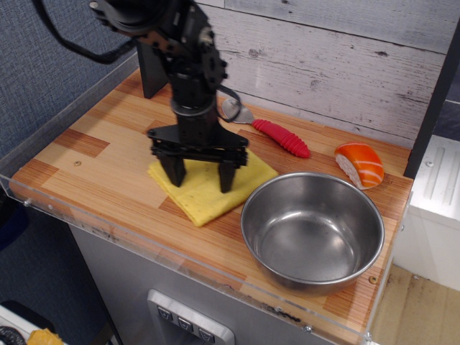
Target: Place the yellow cloth at the bottom left corner
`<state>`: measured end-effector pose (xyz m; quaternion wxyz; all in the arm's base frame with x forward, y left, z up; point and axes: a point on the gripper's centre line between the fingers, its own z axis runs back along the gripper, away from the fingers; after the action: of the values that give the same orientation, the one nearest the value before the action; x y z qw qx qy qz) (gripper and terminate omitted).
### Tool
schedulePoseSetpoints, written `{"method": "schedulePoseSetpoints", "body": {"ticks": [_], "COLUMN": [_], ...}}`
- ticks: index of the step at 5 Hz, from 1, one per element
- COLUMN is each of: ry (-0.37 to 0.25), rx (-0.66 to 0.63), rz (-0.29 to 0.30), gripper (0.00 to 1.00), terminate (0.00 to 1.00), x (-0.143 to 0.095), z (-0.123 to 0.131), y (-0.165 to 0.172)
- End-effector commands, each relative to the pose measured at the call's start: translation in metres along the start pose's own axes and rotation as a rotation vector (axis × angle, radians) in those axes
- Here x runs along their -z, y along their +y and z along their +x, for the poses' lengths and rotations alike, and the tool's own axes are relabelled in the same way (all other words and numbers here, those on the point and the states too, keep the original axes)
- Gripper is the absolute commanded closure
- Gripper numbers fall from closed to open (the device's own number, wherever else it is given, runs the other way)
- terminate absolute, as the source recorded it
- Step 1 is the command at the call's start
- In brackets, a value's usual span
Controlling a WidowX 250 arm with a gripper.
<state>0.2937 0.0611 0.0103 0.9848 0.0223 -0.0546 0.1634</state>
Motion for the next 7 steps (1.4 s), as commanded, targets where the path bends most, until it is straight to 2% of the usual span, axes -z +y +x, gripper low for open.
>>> {"method": "schedulePoseSetpoints", "body": {"ticks": [1, 3, 7], "ry": [-0.048, -0.059, -0.046], "rx": [-0.093, -0.148, -0.271], "rz": [0.048, 0.07, 0.133], "gripper": [0.0, 0.0, 0.0], "terminate": [0.0, 0.0, 0.0], "x": [-0.009, -0.012, -0.011], "z": [0.009, 0.016, 0.01], "y": [0.041, 0.071, 0.135]}}
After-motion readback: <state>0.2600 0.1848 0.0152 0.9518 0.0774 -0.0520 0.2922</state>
